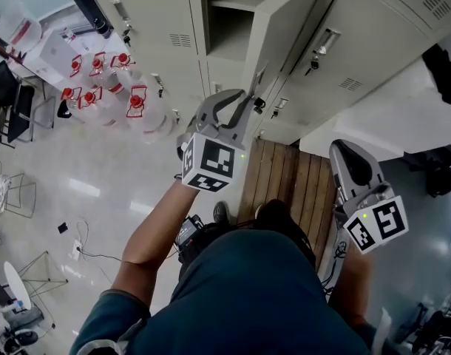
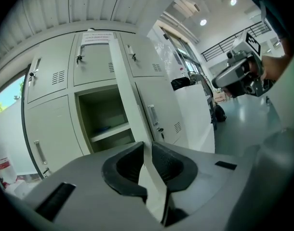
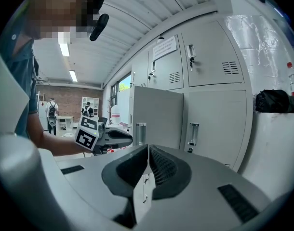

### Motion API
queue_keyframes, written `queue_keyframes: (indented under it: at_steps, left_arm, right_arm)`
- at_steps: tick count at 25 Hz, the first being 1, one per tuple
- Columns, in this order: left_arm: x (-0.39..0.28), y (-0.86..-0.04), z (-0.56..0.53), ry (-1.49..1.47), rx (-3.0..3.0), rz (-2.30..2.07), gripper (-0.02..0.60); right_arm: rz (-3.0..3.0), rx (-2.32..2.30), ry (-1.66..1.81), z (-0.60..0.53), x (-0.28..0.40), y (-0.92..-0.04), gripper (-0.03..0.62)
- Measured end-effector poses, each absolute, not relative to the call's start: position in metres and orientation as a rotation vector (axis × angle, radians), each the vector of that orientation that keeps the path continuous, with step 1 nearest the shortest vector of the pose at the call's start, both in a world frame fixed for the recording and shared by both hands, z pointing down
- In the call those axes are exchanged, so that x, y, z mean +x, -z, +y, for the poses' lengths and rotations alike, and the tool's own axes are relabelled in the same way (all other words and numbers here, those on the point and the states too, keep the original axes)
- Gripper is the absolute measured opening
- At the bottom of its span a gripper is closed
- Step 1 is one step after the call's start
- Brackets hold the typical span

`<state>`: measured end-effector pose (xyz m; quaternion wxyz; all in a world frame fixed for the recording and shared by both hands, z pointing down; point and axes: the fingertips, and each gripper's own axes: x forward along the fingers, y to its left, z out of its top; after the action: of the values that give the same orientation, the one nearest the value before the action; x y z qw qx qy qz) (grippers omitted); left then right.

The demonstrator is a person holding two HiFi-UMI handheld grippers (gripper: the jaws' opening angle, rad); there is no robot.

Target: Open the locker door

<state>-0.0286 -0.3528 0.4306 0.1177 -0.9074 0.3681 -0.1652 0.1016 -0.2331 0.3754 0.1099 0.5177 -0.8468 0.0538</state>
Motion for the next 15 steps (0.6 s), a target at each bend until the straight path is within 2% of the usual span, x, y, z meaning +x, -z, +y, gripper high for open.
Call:
queue_keyframes:
  at_steps: [10,15]
  left_arm:
    - [0.008,-0.425,-0.316,0.459,-2.784,0.891,0.029]
    - [-0.001,-0.410,-0.304,0.427,-2.811,0.850,0.017]
  right_arm:
    - [-2.476,1.578,-0.091,-0.210,0.104,-0.354,0.037]
    - [-2.478,1.591,-0.082,-0.205,0.107,-0.348,0.038]
